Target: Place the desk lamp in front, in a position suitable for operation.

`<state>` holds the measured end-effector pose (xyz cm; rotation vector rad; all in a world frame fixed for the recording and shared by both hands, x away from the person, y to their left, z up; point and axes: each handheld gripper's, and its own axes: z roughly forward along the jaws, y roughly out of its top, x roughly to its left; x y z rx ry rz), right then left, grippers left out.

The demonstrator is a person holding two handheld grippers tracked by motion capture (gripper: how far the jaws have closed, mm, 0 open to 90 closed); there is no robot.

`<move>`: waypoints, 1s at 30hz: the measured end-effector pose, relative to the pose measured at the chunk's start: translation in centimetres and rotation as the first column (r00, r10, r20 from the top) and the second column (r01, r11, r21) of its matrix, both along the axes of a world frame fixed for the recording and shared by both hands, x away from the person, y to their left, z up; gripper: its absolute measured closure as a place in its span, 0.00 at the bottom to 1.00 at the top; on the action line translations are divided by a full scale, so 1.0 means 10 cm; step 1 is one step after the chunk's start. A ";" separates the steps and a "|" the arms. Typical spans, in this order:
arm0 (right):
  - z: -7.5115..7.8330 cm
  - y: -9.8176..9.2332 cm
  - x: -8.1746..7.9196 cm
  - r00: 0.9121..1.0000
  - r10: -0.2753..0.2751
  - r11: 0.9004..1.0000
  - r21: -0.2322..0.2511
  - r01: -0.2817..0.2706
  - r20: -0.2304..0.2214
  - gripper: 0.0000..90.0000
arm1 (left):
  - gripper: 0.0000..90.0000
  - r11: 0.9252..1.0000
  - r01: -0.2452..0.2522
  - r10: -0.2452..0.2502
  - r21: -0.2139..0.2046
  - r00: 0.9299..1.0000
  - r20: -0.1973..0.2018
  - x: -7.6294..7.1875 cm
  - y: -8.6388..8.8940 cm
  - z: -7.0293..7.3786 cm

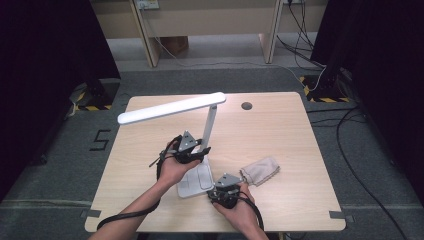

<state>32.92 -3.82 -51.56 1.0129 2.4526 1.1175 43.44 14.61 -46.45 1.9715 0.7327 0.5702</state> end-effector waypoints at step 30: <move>-0.02 0.06 -0.01 0.997 -0.022 0.999 -0.042 0.025 0.069 0.62 | 0.63 0.995 -0.100 0.100 -0.006 0.995 0.029 0.09 -0.27 -0.02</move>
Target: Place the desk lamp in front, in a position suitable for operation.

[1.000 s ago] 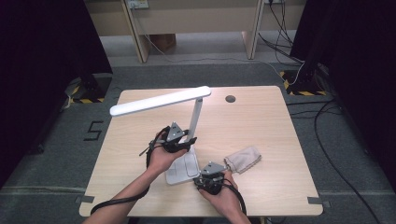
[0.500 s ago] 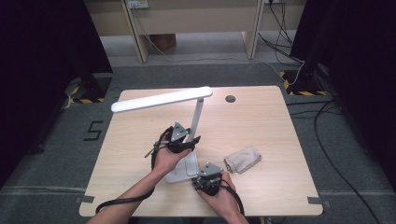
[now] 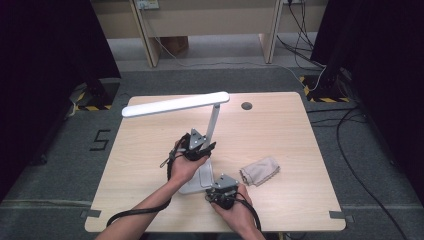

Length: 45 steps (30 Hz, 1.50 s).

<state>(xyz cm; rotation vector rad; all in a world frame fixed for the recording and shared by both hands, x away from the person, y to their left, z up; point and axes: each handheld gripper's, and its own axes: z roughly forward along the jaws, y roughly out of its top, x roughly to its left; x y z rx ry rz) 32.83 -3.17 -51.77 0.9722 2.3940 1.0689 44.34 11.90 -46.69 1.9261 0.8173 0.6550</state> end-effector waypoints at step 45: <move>0.01 -0.20 0.13 0.998 -0.061 0.998 0.001 0.061 -0.001 0.66 | 0.64 0.999 0.042 -0.042 -0.010 0.999 -0.013 0.25 -0.50 0.10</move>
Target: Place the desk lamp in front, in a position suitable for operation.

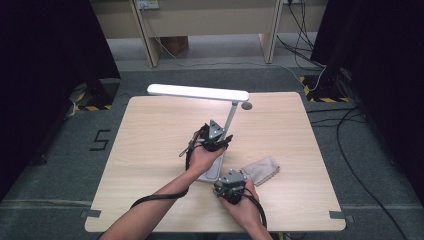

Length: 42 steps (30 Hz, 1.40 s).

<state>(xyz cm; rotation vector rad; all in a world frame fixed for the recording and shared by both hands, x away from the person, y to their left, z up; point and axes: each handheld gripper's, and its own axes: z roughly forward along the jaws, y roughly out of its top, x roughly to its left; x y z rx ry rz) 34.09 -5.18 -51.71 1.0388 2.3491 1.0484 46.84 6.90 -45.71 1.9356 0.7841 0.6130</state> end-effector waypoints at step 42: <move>0.03 0.06 0.11 0.996 -0.090 0.994 -0.058 0.091 0.023 0.50 | 0.67 0.999 -0.040 0.040 0.028 0.999 0.002 0.07 0.02 0.07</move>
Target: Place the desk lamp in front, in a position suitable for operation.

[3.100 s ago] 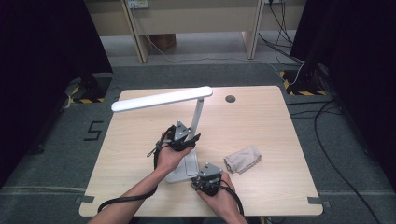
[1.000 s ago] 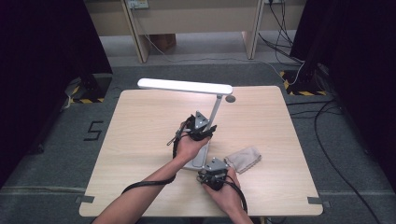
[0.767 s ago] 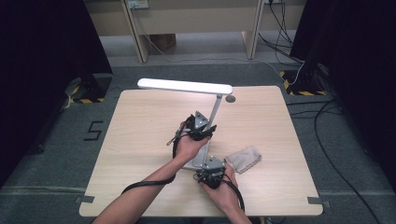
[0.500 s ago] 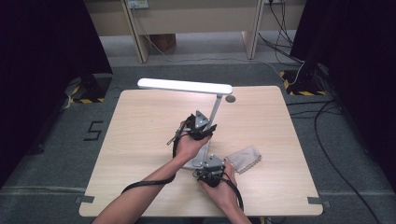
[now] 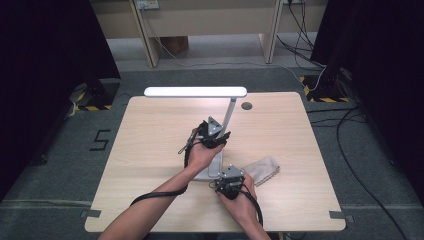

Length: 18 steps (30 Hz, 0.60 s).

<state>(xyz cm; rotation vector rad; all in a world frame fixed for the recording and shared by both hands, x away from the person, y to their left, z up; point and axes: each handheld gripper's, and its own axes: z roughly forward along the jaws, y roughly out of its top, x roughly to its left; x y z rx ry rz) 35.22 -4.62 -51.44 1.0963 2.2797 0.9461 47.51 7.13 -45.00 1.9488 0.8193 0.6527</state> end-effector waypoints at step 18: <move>0.33 -0.73 -0.08 0.984 -0.149 0.974 0.184 0.129 0.099 0.60 | 0.41 0.997 0.070 -0.068 0.021 0.994 -0.085 -0.54 0.90 -0.04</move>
